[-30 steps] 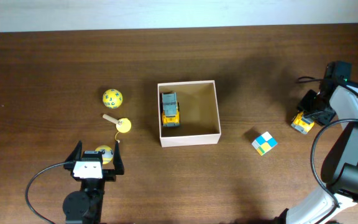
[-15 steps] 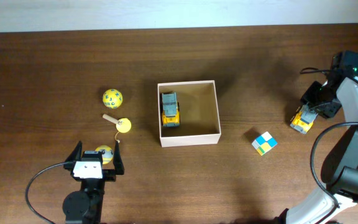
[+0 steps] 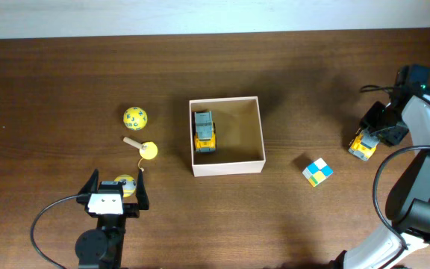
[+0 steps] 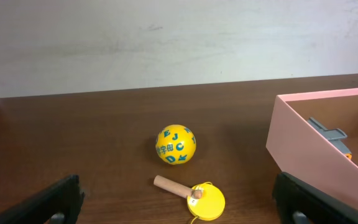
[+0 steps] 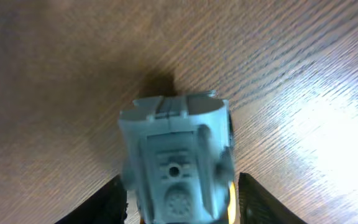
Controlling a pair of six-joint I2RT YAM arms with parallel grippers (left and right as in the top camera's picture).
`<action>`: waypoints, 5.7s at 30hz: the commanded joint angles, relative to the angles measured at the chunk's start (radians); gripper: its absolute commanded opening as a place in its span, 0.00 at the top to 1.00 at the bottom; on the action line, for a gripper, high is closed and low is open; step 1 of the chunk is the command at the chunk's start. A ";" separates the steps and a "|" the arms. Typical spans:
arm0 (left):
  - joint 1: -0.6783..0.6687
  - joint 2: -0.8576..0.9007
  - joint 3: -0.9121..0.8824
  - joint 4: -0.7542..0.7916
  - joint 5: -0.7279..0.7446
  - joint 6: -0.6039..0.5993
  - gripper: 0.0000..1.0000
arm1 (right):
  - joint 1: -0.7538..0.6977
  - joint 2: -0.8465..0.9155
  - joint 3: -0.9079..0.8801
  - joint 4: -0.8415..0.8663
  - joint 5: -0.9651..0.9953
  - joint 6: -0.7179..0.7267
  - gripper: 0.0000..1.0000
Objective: Pack container
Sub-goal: 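Lower the right gripper over the second grey truck and grasp it, then lift the second truck and carry it into the box's right side, then lower the truck into the box's right half with the right gripper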
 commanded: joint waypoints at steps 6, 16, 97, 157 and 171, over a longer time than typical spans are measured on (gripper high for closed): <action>0.006 -0.003 -0.005 -0.001 0.008 0.016 0.01 | -0.005 -0.020 -0.043 0.032 0.024 0.015 0.48; 0.006 -0.003 -0.005 -0.001 0.008 0.016 0.01 | -0.005 -0.019 -0.064 0.048 0.027 0.015 0.47; 0.006 -0.003 -0.005 -0.001 0.008 0.016 0.01 | 0.902 -0.010 0.453 -0.309 0.124 -0.010 0.61; 0.006 -0.003 -0.005 -0.001 0.008 0.016 0.01 | 0.898 0.000 0.045 0.118 0.118 0.065 0.34; 0.006 -0.003 -0.005 -0.001 0.008 0.016 0.01 | 0.902 -0.036 0.145 0.039 0.068 0.038 0.34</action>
